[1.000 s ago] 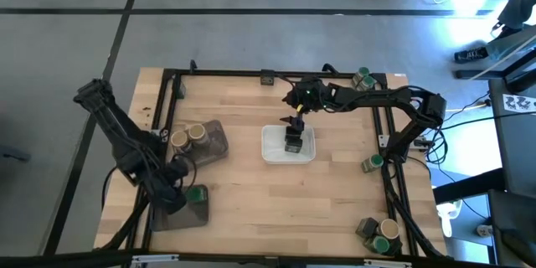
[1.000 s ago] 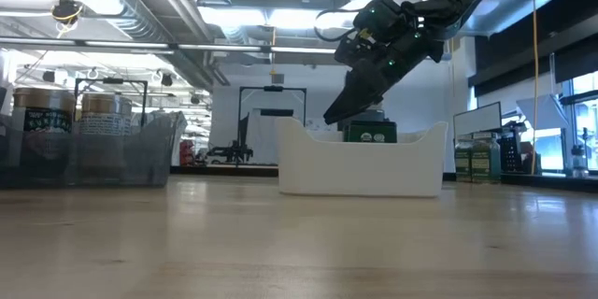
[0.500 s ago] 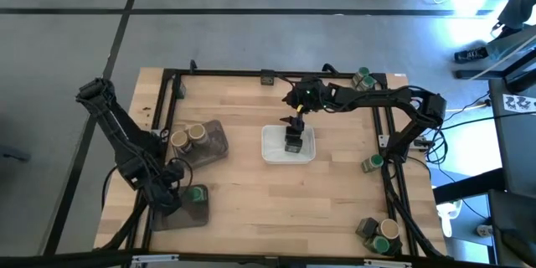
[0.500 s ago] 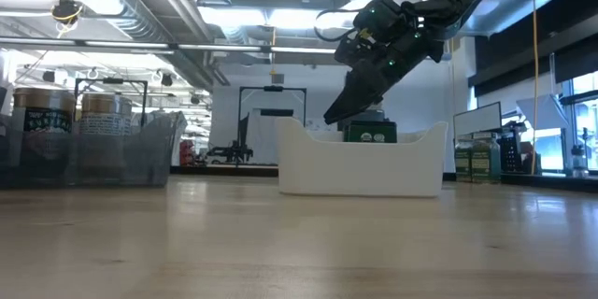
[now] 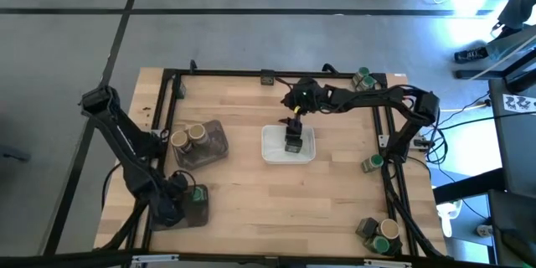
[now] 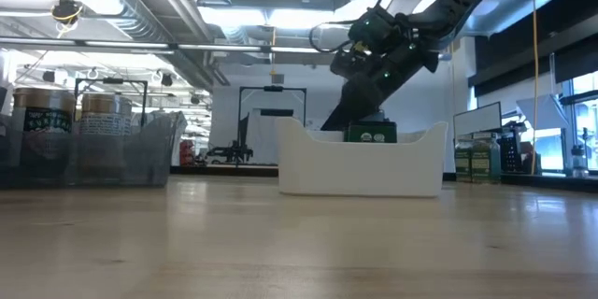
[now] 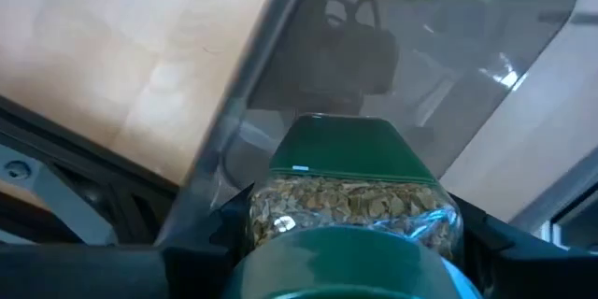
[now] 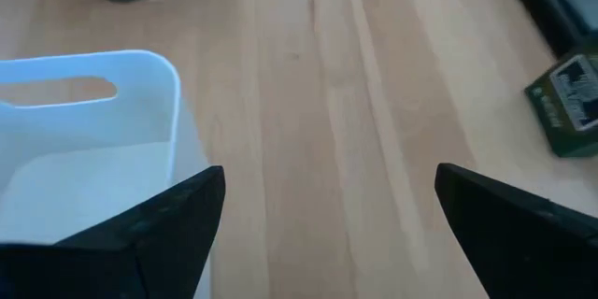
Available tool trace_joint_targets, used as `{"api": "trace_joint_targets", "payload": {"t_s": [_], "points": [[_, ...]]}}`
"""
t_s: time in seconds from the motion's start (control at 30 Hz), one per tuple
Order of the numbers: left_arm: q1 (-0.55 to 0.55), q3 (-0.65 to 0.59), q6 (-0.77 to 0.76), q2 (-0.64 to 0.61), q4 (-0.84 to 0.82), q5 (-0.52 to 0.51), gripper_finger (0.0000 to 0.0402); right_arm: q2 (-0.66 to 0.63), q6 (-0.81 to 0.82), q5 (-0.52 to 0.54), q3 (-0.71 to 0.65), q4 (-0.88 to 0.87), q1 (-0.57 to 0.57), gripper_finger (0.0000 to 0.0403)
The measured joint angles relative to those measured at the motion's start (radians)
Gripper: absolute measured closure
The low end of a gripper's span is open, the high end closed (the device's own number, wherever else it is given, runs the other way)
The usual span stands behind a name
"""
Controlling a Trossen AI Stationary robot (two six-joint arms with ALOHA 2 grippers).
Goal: Sort spices by type
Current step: Put the green seasoning bottle into the bottom black bin, then put the black seasoning can into the white bin
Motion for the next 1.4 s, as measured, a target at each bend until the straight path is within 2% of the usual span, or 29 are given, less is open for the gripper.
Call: {"api": "trace_joint_targets", "payload": {"t_s": [0.2,0.57,0.7,0.83,0.93,1.13,1.4], "points": [[-0.024,0.000,-0.015,0.028,-0.024,-0.003,0.0202,0.011,-0.001,-0.005,0.000,0.019,0.014,0.0017],[-0.022,0.000,-0.075,0.038,-0.050,0.013,0.0136,0.011,0.004,0.000,0.000,0.014,0.013,0.0017],[-0.022,0.007,0.007,0.010,-0.007,0.057,0.0130,0.011,0.003,0.000,0.000,0.014,0.013,0.0017],[-0.005,0.029,-0.008,-0.052,-0.094,0.038,0.0132,0.011,0.003,0.001,0.000,0.014,0.013,0.0017],[0.009,0.048,-0.001,-0.115,-0.099,-0.034,0.0133,0.011,0.003,0.001,0.000,0.015,0.013,0.0017],[0.067,0.056,0.058,-0.256,-0.094,-0.243,0.0133,0.011,0.002,0.001,0.000,0.015,0.013,0.0017],[0.183,0.056,0.249,-0.390,-0.062,-0.607,0.0133,0.011,0.002,0.001,0.000,0.015,0.013,0.0017]]}}
